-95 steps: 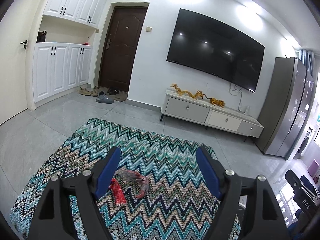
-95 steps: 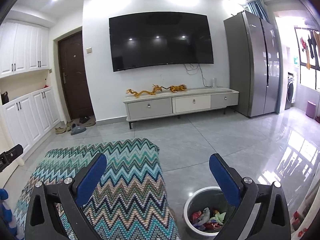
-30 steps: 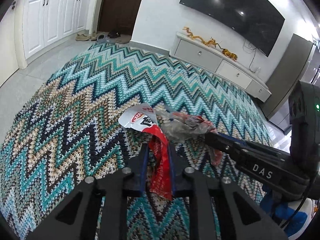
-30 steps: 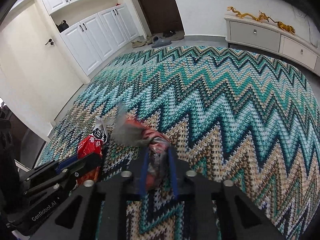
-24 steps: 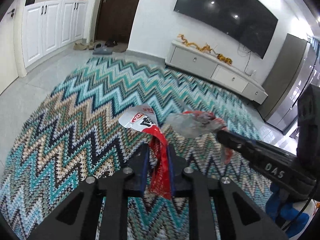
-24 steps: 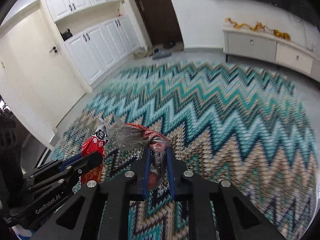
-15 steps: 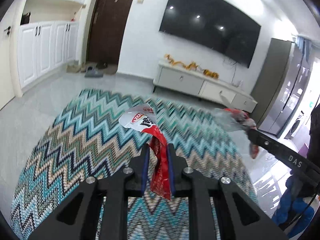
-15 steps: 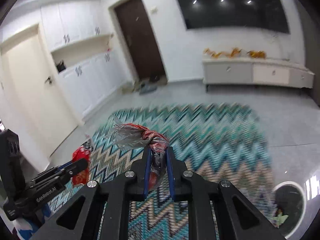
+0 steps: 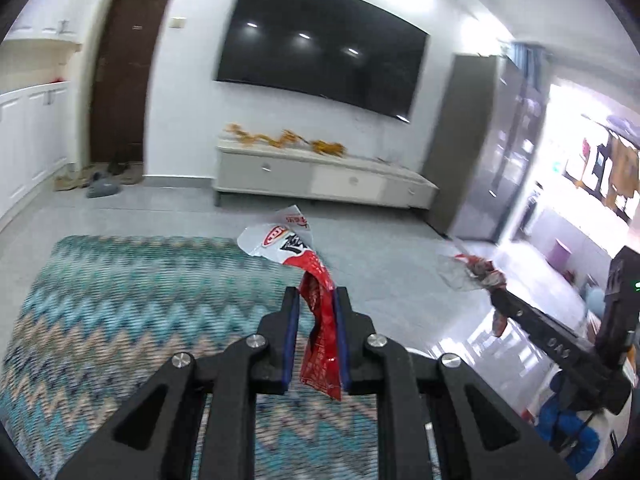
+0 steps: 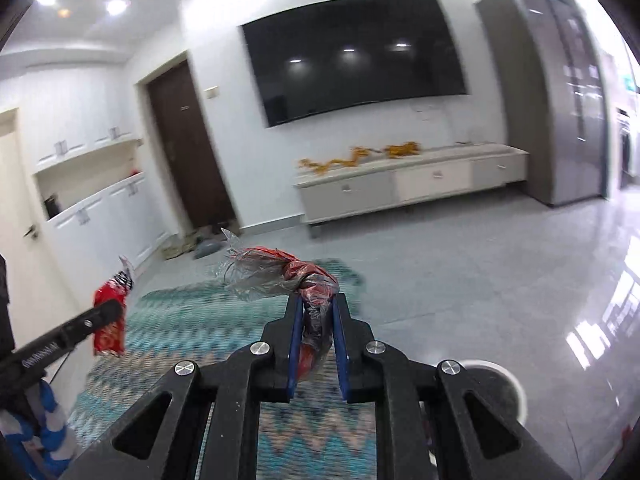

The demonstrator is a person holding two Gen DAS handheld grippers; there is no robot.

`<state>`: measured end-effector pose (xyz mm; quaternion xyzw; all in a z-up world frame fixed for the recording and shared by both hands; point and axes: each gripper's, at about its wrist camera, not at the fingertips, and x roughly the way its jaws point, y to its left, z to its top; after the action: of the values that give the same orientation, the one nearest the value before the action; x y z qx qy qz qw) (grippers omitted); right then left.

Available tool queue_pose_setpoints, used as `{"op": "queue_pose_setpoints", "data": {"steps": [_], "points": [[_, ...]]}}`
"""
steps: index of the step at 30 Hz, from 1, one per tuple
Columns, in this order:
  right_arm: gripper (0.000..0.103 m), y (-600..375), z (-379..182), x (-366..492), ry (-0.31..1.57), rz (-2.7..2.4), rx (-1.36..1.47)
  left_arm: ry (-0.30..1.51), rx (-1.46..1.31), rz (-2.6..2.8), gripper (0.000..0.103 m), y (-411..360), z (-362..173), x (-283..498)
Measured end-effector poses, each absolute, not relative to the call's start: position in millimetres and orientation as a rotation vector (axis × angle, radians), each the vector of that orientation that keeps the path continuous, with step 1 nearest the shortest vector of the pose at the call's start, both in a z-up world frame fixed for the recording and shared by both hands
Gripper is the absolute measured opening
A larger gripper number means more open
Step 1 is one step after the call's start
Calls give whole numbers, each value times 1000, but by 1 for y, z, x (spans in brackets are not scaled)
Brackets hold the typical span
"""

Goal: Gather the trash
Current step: 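Carry red chip bag and grey wrapper to the bin and open both tools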

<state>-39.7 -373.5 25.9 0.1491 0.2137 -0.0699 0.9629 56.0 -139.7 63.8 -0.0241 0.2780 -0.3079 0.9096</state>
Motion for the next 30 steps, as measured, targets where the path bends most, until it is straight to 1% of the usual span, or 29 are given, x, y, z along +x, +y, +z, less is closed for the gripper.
{"op": "queue_pose_setpoints", "data": {"steps": [6,13,18,22,26,27,28,29,30], "points": [[14,-449,-22,-51,512,-302,403,656,45,-765,16,-231,40,59],[14,-507,-85,-53,643,-398,510,801,142,-872,16,-326,-13,65],[14,-533,-130,-36,743,-435,548,890,164,-901,16,-366,-50,74],[14,-548,-159,-24,799,-456,559,967,160,-921,19,-396,-77,87],[16,-562,-184,-15,843,-491,559,1006,155,-938,21,-414,-93,94],[19,-566,-190,-13,855,-497,562,1016,152,-943,22,-418,-96,96],[21,-569,-196,-13,868,-502,569,1026,147,-950,29,-421,-99,98],[28,-572,-202,-12,881,-510,575,1031,140,-952,37,-422,-101,101],[37,-574,-206,-12,889,-516,581,1029,131,-951,54,-423,-102,103]]}}
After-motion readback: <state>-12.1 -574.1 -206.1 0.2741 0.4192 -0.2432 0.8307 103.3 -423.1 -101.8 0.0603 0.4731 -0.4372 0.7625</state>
